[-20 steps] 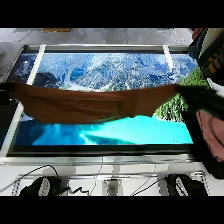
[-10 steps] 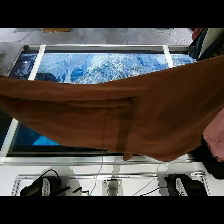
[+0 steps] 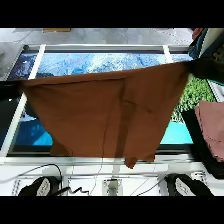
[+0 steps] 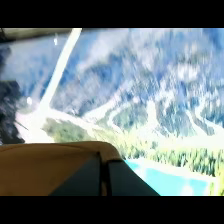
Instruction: Fold the clothes and pants, and hang the long-sleeved shirts on hangers.
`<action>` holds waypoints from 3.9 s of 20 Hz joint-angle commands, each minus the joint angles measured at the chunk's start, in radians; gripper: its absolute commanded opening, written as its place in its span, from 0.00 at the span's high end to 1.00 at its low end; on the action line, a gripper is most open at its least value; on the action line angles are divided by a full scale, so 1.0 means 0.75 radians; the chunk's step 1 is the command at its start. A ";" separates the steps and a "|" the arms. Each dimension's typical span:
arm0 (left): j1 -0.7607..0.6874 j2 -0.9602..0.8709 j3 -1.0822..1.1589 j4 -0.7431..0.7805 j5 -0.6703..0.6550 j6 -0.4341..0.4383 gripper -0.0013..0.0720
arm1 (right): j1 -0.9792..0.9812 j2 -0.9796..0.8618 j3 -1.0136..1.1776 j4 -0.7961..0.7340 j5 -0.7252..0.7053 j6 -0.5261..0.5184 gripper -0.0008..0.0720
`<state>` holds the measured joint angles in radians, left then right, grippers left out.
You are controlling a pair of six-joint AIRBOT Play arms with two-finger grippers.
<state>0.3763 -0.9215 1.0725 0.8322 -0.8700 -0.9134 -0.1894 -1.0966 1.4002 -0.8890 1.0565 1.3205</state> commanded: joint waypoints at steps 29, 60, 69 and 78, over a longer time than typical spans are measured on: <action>-0.344 -0.848 0.303 0.696 -0.087 -0.188 0.04 | 0.121 -0.632 0.007 -0.357 0.091 0.113 0.07; 0.146 -0.603 -0.431 0.186 -0.303 -0.087 0.31 | -0.158 0.395 -0.764 -0.432 0.207 -0.131 0.97; 0.146 -0.733 -0.431 -0.233 -0.266 0.277 0.81 | -0.158 0.399 -0.806 -0.426 0.266 -0.121 0.97; 0.146 -0.733 -0.430 -0.275 -0.272 0.335 0.97 | -0.158 0.832 -1.496 0.046 0.129 0.194 0.91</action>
<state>0.4847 -1.4708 0.7490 0.6430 -1.0676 -0.6762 -0.3069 -0.5568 0.4328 -0.9867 1.2278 1.3346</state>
